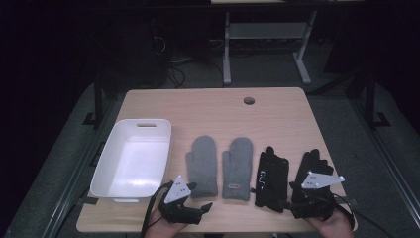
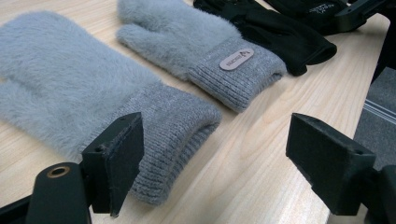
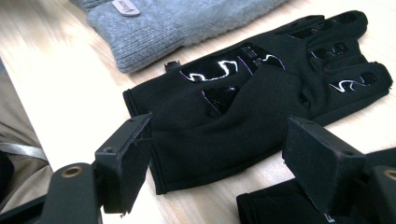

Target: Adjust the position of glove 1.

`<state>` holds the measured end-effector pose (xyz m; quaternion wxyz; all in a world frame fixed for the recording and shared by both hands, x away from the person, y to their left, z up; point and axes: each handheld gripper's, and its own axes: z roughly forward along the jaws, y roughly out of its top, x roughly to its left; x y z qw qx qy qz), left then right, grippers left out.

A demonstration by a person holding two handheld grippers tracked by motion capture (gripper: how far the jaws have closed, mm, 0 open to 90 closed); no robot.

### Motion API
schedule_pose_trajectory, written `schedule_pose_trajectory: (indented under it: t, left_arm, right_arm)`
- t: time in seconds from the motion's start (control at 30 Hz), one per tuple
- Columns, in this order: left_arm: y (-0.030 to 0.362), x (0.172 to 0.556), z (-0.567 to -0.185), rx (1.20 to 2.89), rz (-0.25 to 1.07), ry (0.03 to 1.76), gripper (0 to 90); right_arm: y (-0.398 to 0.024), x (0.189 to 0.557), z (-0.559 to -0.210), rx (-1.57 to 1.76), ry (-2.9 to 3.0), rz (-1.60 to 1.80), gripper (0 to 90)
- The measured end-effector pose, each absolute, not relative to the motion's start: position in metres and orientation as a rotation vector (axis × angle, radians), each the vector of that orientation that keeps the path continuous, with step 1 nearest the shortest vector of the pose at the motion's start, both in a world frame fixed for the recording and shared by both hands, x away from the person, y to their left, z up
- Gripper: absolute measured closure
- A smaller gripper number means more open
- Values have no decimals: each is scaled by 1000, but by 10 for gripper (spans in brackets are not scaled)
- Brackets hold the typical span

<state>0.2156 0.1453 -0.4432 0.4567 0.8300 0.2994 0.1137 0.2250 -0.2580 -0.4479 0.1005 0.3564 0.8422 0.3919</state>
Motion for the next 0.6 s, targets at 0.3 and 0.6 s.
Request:
schedule_pose_trajectory:
  t: [0.3,0.6]
  left_arm:
    - [145,214,-445,2048,295,741,187]
    - [148,210,-440,2033,322,728,186]
  right_arm:
    - [-256,226,-444,1047,2476,1193,206]
    - [-236,235,-426,974,2511,1216,177]
